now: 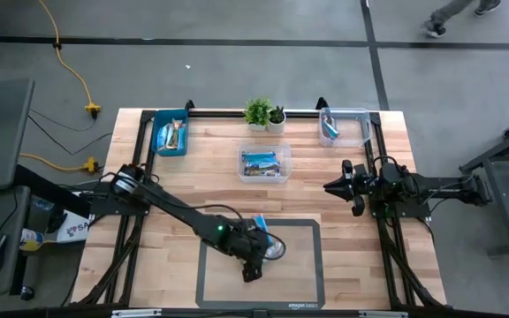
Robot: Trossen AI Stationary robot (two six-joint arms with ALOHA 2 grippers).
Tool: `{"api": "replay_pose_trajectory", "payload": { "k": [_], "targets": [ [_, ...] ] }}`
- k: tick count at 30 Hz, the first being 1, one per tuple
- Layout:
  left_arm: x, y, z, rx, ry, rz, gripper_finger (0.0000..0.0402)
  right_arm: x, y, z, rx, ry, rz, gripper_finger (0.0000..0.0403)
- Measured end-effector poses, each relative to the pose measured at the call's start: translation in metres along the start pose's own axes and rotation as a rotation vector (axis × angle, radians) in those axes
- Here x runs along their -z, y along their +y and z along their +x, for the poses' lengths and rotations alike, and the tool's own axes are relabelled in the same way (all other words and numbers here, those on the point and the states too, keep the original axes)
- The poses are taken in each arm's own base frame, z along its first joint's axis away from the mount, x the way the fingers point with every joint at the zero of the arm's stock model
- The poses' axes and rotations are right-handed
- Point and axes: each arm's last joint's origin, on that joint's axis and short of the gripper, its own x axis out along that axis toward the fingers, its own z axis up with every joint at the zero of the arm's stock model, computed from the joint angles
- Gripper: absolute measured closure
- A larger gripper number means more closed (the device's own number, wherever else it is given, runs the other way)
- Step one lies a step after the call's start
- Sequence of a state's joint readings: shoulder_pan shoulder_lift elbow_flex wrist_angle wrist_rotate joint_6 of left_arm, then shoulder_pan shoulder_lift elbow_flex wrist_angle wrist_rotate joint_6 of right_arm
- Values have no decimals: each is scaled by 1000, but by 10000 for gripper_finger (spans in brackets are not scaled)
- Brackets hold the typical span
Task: Pick and place Granola Bars by type
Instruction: Put the orange granola bar in the blue bin
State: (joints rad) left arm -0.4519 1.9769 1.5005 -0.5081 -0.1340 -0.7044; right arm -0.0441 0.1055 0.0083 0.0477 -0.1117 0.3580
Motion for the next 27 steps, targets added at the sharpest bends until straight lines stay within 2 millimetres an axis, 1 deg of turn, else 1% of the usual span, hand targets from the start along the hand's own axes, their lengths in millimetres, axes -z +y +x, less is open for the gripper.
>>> {"api": "replay_pose_trajectory", "payload": {
  "k": [5,11,21,27],
  "targets": [
    [3,-1,17,5,-1,0,156,0,0,0,0,0,0,354],
    [6,-1,30,11,7,-4,156,0,0,0,-1,0,0,356],
    [5,0,30,-23,-20,2,156,0,0,0,0,0,0,356],
    [11,2,46,-20,11,5,156,0,0,0,0,0,0,353]
  ]
}}
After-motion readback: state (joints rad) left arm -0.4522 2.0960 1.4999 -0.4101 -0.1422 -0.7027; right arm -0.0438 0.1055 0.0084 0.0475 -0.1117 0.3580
